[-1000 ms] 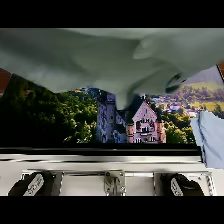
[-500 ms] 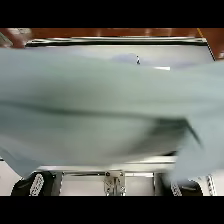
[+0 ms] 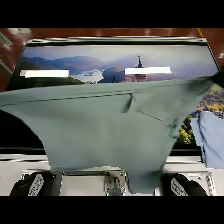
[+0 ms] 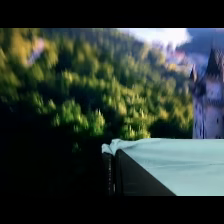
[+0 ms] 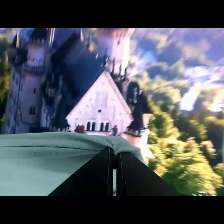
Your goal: Fold the shirts.
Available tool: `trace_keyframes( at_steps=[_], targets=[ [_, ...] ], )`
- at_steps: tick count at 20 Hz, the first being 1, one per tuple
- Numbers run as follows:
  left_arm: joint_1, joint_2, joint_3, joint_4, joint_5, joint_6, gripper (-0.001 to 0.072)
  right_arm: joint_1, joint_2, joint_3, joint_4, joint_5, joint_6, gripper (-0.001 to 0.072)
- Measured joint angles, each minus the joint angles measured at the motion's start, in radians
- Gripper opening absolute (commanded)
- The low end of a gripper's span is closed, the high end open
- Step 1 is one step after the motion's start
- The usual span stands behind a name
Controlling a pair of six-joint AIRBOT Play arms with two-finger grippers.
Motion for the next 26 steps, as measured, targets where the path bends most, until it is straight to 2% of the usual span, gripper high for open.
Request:
trace_keyframes(
  at_steps=[4,8,13,17,20,23,26],
  targets=[
    [-0.062,-0.229,-0.142,-0.003,0.134,0.002,0.0034,0.000,-0.254,-0.091,0.105,-0.190,-0.002,0.0059],
    [-0.150,-0.501,-0.118,-0.029,0.369,0.004,0.0034,0.011,-0.465,-0.116,0.211,-0.434,-0.003,0.0059],
    [-0.221,-0.790,-0.003,-0.043,0.615,0.023,0.0034,0.102,-0.652,-0.123,0.148,-0.701,-0.004,0.0059],
    [-0.237,-0.939,0.041,-0.046,0.711,0.036,0.0034,0.162,-0.749,-0.124,0.077,-0.821,0.000,0.0059],
    [-0.235,-0.982,0.061,-0.041,0.639,0.105,0.0034,0.164,-0.760,-0.124,0.022,-0.759,0.008,0.0059],
    [-0.230,-1.001,0.081,-0.003,0.430,0.155,0.0033,0.148,-0.746,-0.124,-0.050,-0.544,0.016,0.0059],
    [-0.230,-1.030,0.088,0.029,0.235,0.158,0.0033,0.143,-0.740,-0.143,-0.080,-0.352,0.042,0.0059]
  ],
)
